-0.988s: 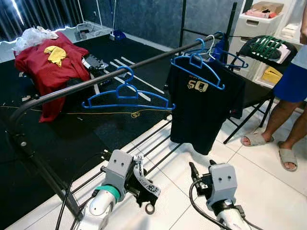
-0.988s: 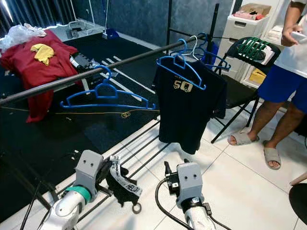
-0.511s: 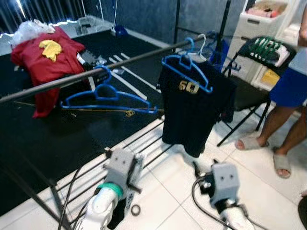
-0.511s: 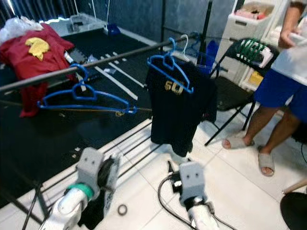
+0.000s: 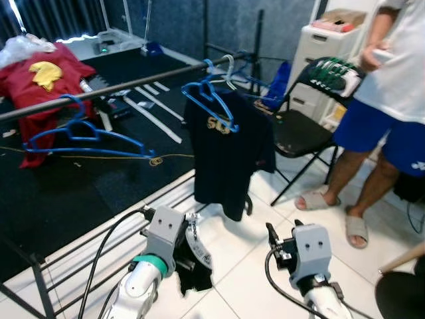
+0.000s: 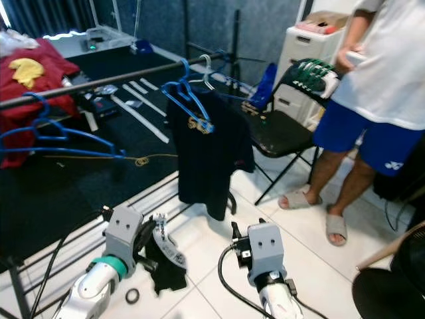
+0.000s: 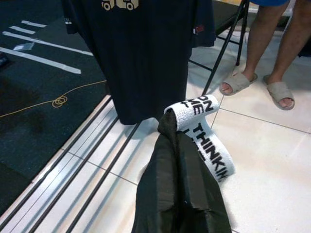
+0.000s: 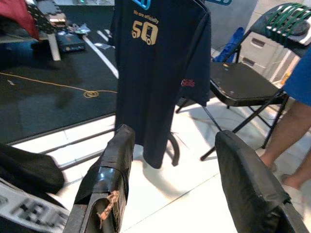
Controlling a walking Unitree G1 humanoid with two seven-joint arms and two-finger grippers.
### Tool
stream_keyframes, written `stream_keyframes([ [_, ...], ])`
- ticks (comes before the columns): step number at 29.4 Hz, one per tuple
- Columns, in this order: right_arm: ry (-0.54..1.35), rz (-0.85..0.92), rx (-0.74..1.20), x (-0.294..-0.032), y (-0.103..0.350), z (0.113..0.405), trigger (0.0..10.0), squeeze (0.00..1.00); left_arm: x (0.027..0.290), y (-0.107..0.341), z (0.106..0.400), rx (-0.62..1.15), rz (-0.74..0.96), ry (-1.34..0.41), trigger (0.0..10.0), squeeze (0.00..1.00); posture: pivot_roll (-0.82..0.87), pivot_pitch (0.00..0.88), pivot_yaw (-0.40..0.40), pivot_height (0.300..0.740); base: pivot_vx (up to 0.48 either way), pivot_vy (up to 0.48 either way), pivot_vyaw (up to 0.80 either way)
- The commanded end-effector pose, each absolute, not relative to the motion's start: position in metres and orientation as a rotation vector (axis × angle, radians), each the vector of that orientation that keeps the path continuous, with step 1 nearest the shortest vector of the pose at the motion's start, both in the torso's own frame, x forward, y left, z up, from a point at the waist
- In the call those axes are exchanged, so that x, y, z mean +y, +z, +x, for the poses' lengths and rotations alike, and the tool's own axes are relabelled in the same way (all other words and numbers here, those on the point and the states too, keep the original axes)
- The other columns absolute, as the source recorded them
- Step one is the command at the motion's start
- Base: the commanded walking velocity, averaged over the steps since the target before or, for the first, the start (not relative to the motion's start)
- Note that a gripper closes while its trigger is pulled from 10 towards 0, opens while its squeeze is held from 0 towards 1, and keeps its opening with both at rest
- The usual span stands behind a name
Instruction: Hang hanger
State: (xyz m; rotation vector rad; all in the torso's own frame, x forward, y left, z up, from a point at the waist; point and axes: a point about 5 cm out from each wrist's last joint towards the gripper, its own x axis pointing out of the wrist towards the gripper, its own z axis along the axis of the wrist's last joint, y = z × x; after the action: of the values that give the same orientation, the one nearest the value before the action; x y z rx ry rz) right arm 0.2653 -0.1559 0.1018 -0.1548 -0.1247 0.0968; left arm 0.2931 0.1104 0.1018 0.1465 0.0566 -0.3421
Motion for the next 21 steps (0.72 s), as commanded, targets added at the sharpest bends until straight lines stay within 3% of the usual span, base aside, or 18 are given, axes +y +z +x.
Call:
stream_keyframes([
  [1, 0.109, -0.147, -0.107, -0.1524, 0.0977, 0.2635, 10.0, 0.00, 0.1161, 0.0952, 0.2904, 0.088, 0.154, -0.328, 10.0, 0.00, -0.26, 0.092, 0.075, 0.740, 0.000, 0.000, 0.00],
  [21, 0.104, -0.142, -0.106, -0.1517, 0.0977, 0.2646, 10.0, 0.00, 0.1167, 0.0943, 0.2910, 0.095, 0.158, -0.325, 10.0, 0.00, -0.26, 0.095, 0.083, 0.740, 0.000, 0.000, 0.75],
])
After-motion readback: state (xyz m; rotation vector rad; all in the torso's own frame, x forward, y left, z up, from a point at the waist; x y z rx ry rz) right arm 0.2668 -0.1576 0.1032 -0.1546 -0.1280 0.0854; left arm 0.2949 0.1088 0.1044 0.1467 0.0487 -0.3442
